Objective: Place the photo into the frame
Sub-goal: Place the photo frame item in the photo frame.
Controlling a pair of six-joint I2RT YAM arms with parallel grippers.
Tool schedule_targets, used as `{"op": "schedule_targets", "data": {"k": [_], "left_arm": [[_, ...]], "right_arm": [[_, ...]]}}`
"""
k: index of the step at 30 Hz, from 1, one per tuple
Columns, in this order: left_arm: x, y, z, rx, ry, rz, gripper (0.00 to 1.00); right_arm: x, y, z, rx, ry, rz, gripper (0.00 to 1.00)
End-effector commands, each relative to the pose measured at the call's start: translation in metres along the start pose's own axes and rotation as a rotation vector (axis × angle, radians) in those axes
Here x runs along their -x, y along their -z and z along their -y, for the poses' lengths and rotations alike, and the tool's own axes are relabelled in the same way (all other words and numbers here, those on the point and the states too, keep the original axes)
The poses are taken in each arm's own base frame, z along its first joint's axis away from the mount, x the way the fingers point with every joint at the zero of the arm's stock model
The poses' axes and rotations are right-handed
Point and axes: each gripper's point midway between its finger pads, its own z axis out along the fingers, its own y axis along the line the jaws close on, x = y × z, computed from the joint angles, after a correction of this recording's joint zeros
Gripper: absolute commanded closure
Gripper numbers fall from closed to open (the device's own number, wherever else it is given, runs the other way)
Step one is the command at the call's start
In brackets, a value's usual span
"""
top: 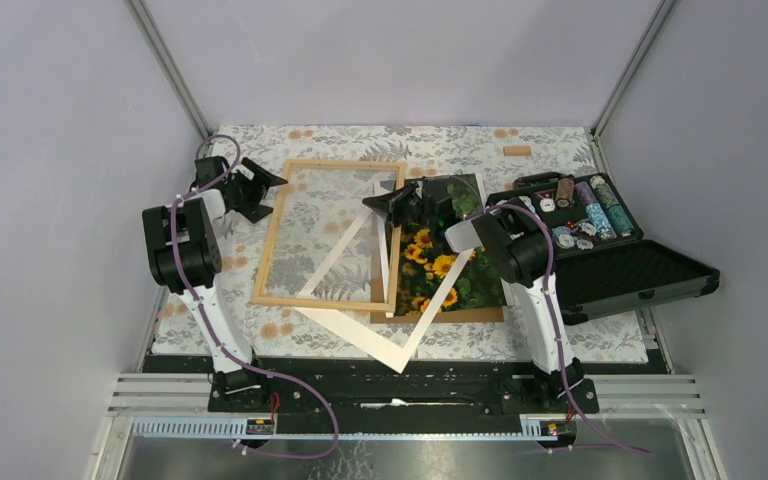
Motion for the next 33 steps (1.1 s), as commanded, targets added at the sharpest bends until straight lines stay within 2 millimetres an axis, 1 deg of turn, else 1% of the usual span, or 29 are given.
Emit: {"op": "schedule_targets", "data": {"k": [1,2,7,10,15,21,23,31,33], "left_arm": [[-0.017,0.003,0.006,-0.021,0.021,-0.058,0.02],[-0.017,0.003,0.006,-0.022,0.022,-0.058,0.02],[-0.017,0.003,0.006,-0.022,0.022,-0.056,0.02],[-0.018,0.003,0.007,-0.025,0.023,-0.058,0.02],[-0.017,0.003,0.007,-0.026,0.024,-0.057,0.02],[-0.018,0.003,0.008,-0.030,0.025,-0.060,0.02],[-0.018,0.003,0.008,-0.030,0.025,-0.061,0.02],[-0.018,0.003,0.008,-0.033,0.024,-0.059,0.02],[-0.018,0.003,0.008,-0.032,0.025,-0.061,0.02]], "right_arm": [[-0.001,0.001,-0.017,0.069,-0.024,0.027,1.00],[-0.001,0.001,-0.017,0.074,-0.034,0.027,1.00],[-0.005,0.000,-0.034,0.111,-0.042,0.016,1.00],[-0.008,-0.003,-0.036,0.110,-0.047,0.013,1.00],[-0.006,-0.006,-0.034,0.122,-0.091,0.017,1.00],[-0.004,-0.008,-0.046,0.138,-0.105,0.024,1.00],[-0.003,-0.009,-0.044,0.131,-0.102,0.033,1.00],[-0.003,-0.009,-0.022,0.092,-0.124,0.046,1.00],[-0.004,-0.008,-0.016,0.074,-0.105,0.041,0.92]]}}
